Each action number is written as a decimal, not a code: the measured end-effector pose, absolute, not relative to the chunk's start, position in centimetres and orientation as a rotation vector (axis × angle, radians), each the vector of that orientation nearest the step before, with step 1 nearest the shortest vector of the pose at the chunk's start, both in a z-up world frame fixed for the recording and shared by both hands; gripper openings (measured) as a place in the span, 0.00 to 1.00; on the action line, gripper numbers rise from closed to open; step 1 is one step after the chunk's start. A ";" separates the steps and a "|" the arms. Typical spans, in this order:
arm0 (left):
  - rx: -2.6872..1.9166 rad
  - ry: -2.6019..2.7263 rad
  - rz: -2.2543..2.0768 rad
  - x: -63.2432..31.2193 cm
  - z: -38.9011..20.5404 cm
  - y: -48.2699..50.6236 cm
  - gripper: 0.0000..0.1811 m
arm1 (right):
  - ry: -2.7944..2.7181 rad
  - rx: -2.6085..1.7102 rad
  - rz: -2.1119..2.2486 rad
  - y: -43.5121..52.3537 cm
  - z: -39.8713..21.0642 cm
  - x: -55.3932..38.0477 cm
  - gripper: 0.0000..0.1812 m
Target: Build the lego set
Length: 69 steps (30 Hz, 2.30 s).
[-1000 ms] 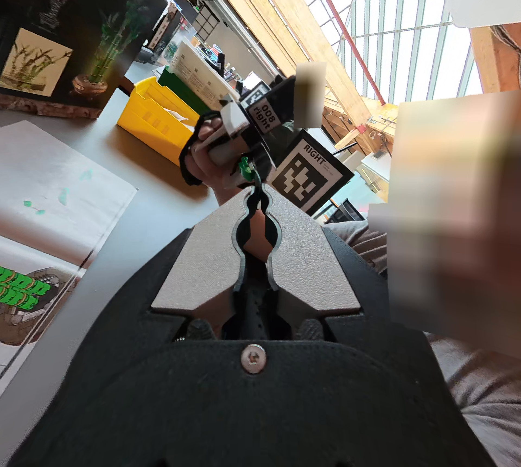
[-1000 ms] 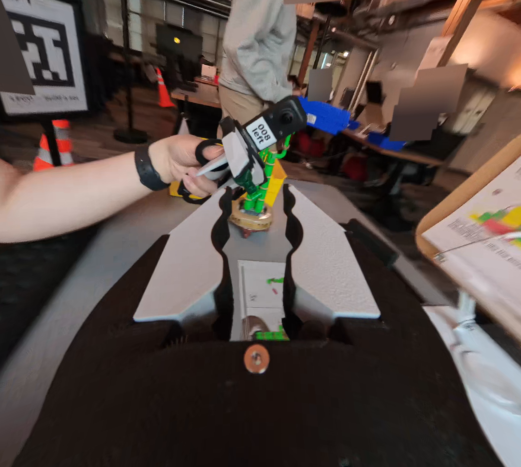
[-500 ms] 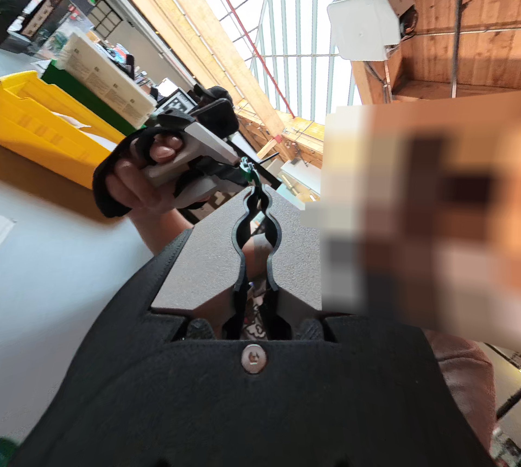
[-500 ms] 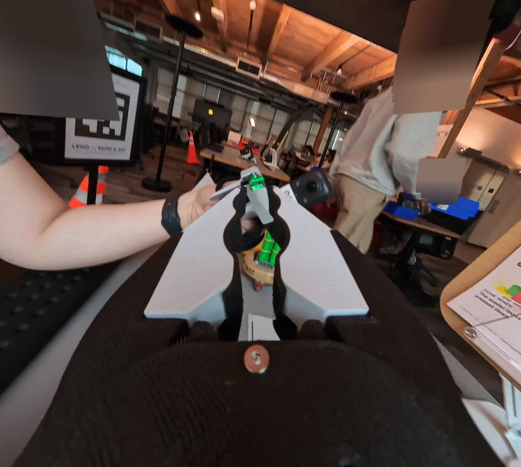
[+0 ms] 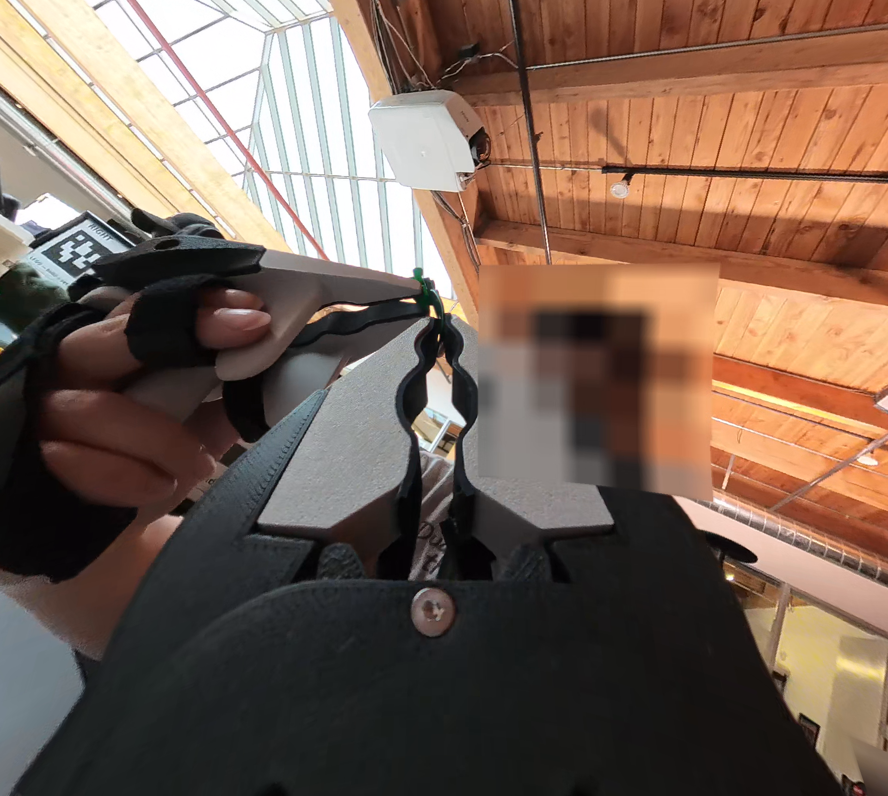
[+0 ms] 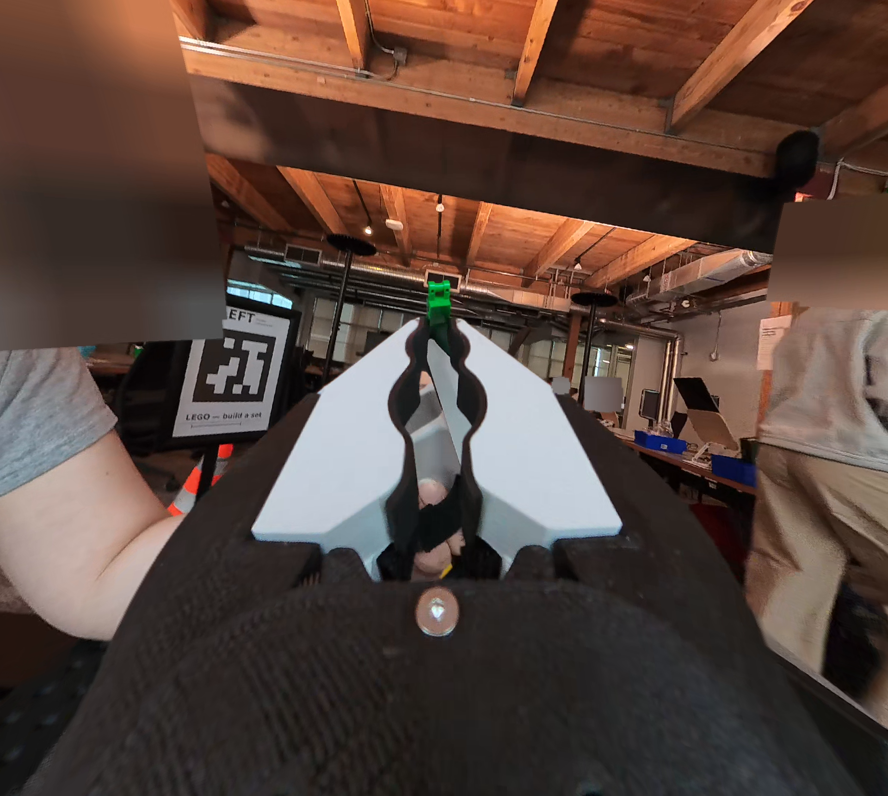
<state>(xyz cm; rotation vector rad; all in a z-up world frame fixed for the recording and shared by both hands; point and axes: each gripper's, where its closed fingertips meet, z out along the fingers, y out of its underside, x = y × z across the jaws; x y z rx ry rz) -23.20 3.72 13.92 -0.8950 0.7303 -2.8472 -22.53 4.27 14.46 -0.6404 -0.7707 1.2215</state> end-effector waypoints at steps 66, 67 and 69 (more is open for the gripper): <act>-2.795 1.614 -0.520 -27.2 -16.0 5.1 0.15 | -0.824 -0.776 1.007 4.4 18.5 -15.0 0.03; -2.815 1.629 -0.549 -27.4 -16.1 4.6 0.14 | -0.827 -0.781 1.004 4.5 18.4 -15.1 0.03; -2.840 1.658 -0.627 -27.3 -15.9 3.5 0.15 | -0.833 -0.783 0.998 4.5 18.3 -15.2 0.03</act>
